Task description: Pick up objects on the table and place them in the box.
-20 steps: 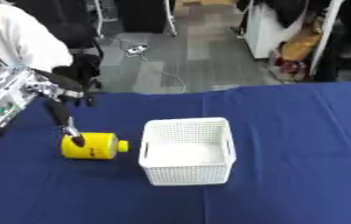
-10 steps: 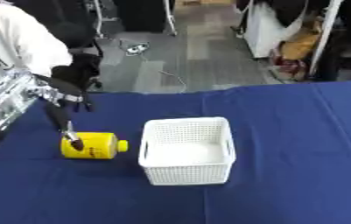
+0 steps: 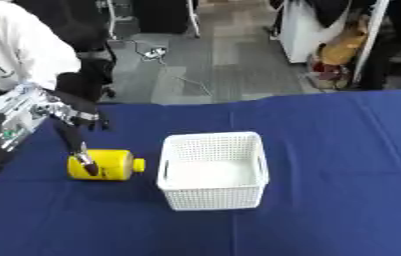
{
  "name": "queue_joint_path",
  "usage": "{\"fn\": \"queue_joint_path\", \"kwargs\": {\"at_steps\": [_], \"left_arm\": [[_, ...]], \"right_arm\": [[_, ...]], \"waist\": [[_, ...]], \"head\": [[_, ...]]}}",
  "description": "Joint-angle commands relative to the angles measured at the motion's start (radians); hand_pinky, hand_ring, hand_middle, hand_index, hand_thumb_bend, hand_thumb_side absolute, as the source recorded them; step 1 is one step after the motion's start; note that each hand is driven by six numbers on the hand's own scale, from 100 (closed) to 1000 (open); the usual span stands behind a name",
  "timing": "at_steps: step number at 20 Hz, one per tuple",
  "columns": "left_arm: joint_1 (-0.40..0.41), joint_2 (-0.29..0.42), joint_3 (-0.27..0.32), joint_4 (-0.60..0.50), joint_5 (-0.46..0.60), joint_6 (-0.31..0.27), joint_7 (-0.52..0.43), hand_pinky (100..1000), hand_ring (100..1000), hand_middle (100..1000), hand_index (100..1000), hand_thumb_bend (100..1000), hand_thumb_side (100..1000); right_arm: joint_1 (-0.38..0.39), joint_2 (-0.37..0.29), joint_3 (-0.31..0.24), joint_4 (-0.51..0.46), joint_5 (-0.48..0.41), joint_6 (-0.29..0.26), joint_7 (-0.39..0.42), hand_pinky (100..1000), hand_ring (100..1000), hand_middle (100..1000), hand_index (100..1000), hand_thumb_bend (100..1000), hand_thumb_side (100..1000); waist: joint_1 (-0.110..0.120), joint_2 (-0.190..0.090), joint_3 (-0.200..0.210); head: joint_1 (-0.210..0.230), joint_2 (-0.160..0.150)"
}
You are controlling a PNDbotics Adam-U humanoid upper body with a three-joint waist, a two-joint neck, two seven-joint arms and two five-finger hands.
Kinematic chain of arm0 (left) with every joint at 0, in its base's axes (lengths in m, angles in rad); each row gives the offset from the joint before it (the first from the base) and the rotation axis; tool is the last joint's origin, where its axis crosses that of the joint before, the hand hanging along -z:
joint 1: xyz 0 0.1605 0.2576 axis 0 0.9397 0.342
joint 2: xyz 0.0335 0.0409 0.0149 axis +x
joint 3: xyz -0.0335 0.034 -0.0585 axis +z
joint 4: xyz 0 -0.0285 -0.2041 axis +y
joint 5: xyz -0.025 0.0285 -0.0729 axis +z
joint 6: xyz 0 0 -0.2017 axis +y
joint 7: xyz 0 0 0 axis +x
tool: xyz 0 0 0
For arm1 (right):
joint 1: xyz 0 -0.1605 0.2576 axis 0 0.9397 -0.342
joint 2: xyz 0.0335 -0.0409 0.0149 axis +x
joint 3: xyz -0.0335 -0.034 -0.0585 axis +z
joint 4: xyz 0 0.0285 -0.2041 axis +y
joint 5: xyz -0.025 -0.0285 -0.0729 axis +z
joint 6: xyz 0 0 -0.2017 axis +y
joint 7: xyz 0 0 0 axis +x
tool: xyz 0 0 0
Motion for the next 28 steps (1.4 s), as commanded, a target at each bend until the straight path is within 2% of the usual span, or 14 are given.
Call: {"fn": "queue_joint_path", "kwargs": {"at_steps": [1, 12, 22, 28], "left_arm": [[-0.011, 0.015, 0.006, -0.002, -0.008, -0.066, -0.057, 647, 744, 874, 953, 933, 595], [-0.017, 0.007, 0.015, 0.018, -0.061, -0.081, -0.057, 664, 760, 895, 953, 918, 608], [-0.012, 0.000, 0.019, 0.046, -0.087, -0.093, -0.057, 670, 757, 894, 956, 938, 574], [-0.010, -0.005, 0.035, 0.066, -0.101, -0.089, -0.057, 666, 754, 891, 957, 919, 561]], "right_arm": [[-0.022, -0.004, -0.002, -0.015, 0.004, 0.004, 0.001, 421, 490, 597, 742, 100, 1000], [-0.032, 0.002, 0.000, -0.015, 0.003, 0.006, 0.021, 425, 493, 600, 739, 100, 1000], [-0.038, 0.007, -0.001, -0.015, 0.001, 0.007, 0.030, 426, 494, 601, 738, 100, 1000], [-0.043, 0.011, -0.001, -0.015, -0.001, 0.008, 0.033, 426, 494, 601, 738, 100, 1000]], "waist": [[-0.002, -0.008, -0.004], [-0.001, -0.001, -0.012], [-0.003, 0.008, -0.018], [-0.005, 0.011, -0.020]], "head": [[0.013, -0.004], [0.028, -0.009], [0.033, -0.016], [0.036, -0.019]]}}
